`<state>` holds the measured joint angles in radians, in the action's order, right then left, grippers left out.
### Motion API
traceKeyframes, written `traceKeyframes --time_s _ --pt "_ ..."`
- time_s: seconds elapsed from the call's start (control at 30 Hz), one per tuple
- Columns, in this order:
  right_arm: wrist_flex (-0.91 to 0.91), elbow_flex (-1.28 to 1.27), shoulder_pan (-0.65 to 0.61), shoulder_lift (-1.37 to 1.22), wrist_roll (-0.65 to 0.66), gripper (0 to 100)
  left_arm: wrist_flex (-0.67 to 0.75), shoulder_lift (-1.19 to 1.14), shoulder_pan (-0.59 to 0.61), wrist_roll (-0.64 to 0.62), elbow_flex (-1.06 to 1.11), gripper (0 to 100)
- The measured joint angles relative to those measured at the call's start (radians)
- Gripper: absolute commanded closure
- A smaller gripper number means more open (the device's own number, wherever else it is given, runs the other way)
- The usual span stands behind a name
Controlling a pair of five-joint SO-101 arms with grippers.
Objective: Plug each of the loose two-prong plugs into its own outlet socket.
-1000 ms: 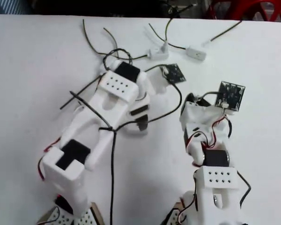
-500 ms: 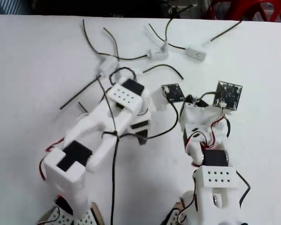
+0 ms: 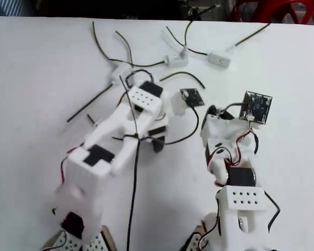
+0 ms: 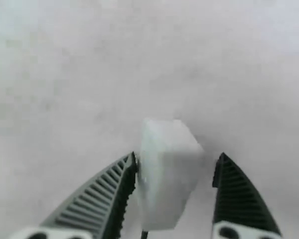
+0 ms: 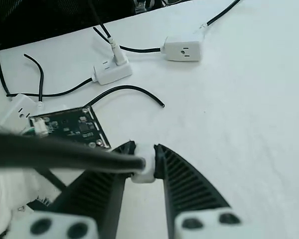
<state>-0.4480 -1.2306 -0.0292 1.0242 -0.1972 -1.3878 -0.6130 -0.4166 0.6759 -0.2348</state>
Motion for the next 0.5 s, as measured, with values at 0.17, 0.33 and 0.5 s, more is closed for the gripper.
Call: traceKeyframes --time_s 0.17,0.33,0.5 --pt "0.0 0.0 0.0 0.0 0.0 98.2 -0.138 -0.158 0.006 -0.003 -0.209 86" --pt "0.0 0.0 0.002 0.0 0.0 98.2 -0.233 -0.233 0.006 -0.003 -0.365 87" --pt "0.0 0.0 0.002 0.0 0.0 98.2 -0.318 -0.245 0.037 -0.003 -0.491 87"
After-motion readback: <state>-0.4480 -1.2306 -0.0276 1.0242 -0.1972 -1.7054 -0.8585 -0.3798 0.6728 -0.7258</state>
